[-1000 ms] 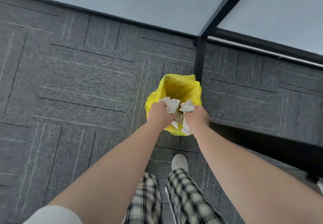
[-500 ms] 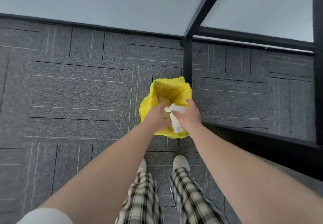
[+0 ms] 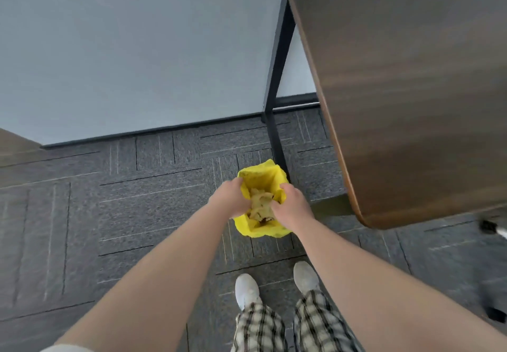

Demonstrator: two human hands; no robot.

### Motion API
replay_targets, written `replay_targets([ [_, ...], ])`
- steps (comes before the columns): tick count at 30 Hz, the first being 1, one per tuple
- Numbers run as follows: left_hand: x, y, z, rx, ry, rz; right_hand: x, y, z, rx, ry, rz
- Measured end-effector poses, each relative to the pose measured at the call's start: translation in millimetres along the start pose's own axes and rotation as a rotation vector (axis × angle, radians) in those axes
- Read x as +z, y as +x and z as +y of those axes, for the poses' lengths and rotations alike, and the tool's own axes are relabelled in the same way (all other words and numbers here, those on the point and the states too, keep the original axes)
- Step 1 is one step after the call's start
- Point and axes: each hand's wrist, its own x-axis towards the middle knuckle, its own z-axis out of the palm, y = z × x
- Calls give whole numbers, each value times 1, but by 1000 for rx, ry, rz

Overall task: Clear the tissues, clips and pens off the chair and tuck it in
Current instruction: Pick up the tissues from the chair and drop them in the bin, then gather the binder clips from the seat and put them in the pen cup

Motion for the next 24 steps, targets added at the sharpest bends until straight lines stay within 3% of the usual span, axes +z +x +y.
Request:
replay_targets([
  [6, -57, -81, 46, 89, 100, 133, -60, -82, -15, -65, 65, 14],
  [13, -65, -223, 102, 189, 180, 251, -117, -199, 9, -217, 101, 110],
  [19, -23, -350, 158, 299, 270, 331, -164, -316, 79, -315, 121, 279],
  [24, 30, -411, 225, 439, 357, 297, -220, -393, 169, -233, 125, 403],
])
